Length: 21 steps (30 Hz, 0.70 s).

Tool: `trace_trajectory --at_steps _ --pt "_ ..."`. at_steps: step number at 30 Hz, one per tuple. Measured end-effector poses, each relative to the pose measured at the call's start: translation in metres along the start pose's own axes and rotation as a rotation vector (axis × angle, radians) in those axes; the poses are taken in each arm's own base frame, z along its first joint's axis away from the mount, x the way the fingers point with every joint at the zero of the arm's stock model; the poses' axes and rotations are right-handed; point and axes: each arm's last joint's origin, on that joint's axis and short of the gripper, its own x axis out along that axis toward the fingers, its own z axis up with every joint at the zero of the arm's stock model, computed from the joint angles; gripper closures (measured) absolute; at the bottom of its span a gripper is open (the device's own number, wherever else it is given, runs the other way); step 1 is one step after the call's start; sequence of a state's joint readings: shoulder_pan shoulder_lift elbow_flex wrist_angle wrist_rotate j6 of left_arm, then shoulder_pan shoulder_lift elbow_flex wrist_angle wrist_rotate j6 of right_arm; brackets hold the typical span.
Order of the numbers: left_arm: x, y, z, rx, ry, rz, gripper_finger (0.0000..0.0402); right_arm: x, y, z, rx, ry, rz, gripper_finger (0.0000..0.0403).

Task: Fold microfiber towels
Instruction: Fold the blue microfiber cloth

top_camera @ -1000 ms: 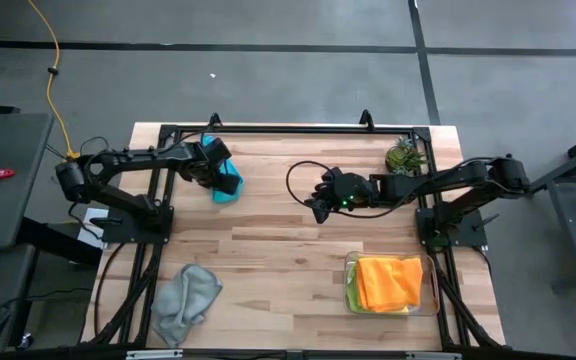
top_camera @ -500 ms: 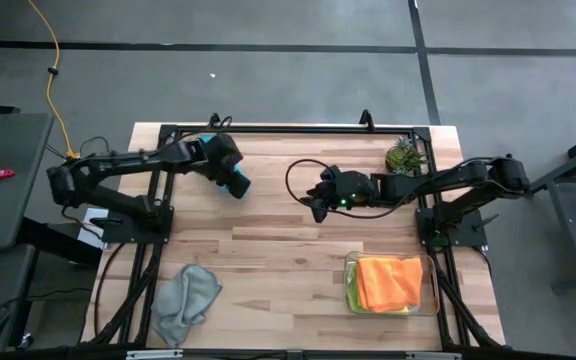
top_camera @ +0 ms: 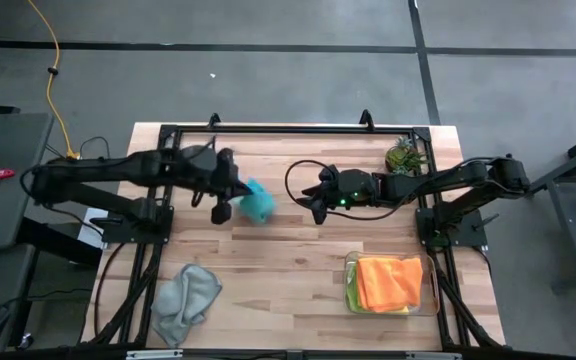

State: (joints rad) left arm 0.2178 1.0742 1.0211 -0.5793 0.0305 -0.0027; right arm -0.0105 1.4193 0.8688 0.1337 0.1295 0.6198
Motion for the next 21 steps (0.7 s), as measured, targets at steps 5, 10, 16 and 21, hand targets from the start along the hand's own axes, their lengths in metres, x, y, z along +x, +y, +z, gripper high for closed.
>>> trace_trajectory --at_steps 5,10,16,21 --pt "-0.019 0.000 0.015 0.098 -0.078 0.095 0.0402 0.000 0.000 0.000 0.000 0.003 0.003 0.0222" --pt "-0.032 0.001 0.020 0.102 -0.088 0.104 0.0402 0.000 0.001 -0.001 -0.013 0.020 0.026 0.0222" --pt "-0.018 0.002 -0.010 0.022 0.184 0.148 0.0402 0.000 -0.001 -0.003 -0.059 0.054 0.018 0.0222" --pt "0.010 0.001 -0.042 -0.107 0.265 0.160 0.0402 0.003 -0.007 -0.012 -0.099 0.116 -0.044 0.0222"
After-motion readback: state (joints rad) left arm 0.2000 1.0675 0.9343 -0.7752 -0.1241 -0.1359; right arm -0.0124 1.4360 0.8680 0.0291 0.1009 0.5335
